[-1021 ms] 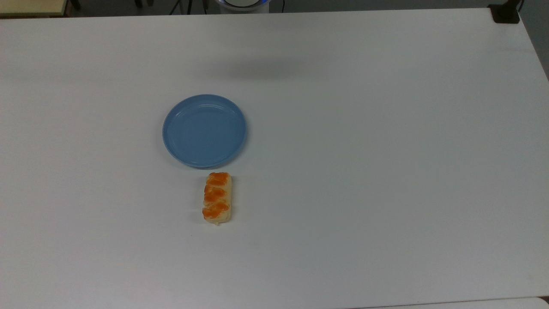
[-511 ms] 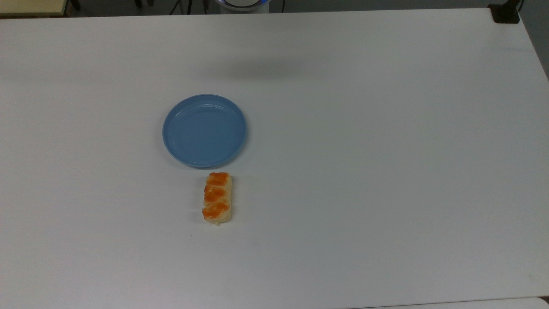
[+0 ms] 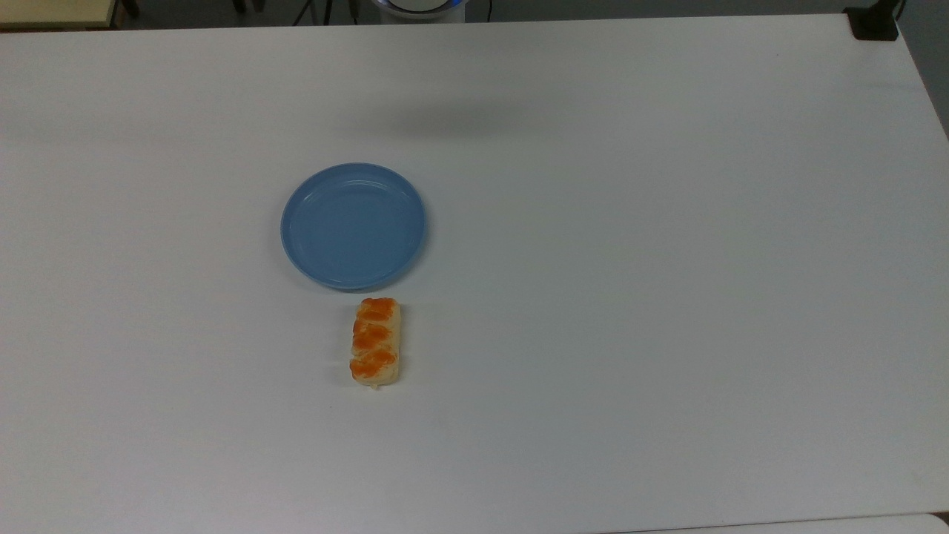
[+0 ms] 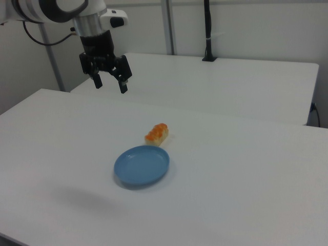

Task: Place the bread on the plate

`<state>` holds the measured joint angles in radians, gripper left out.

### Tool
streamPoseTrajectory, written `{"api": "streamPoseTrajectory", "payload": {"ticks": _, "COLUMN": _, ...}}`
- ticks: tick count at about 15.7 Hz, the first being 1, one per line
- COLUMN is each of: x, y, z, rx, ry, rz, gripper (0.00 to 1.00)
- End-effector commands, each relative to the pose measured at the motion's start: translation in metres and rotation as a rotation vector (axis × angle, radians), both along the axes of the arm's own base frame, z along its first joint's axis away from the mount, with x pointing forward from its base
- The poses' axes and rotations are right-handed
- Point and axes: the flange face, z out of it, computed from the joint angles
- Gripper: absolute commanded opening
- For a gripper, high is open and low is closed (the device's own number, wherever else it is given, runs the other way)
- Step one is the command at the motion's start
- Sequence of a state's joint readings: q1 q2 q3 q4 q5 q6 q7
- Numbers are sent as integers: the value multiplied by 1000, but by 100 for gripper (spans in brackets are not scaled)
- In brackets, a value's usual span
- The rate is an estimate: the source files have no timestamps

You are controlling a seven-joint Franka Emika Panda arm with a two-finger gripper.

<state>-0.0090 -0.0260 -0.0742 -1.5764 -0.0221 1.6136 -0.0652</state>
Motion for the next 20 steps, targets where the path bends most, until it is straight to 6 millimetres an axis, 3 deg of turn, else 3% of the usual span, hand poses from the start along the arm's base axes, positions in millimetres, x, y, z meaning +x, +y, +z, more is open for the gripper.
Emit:
{"api": "streamPoseTrajectory", "payload": {"ticks": 1, "x": 7, "y": -6, "z": -16, "rx": 6, "ry": 18, "rz": 3, "gripper": 100}}
{"api": "streamPoseTrajectory", "payload": {"ticks": 5, "x": 18, "y": -6, "z": -21, "rx": -6, "ry": 21, "rz": 3, "gripper": 100}}
{"api": "streamPoseTrajectory", "payload": {"ticks": 7, "x": 36, "y": -8, "z": -45, "rx": -21, "ry": 30, "rz": 6, "gripper": 100}}
{"api": "streamPoseTrajectory", "payload": {"ticks": 8, "x": 48, "y": -9, "z": -48, "rx": -36, "ry": -25, "rz": 17, "gripper": 100}}
{"api": "streamPoseTrajectory", "payload": {"ticks": 10, "x": 74, "y": -8, "z": -73, "rx": -42, "ry": -84, "rz": 19, "gripper": 100}}
{"api": "streamPoseTrajectory", "payload": {"ticks": 14, "x": 104, "y": -6, "z": -127, "rx": -43, "ry": -57, "rz": 2, "gripper": 100}}
{"api": "streamPoseTrajectory", "payload": {"ticks": 20, "x": 154, "y": 19, "z": -200, "rx": -41, "ry": -142, "rz": -154, "gripper": 100}}
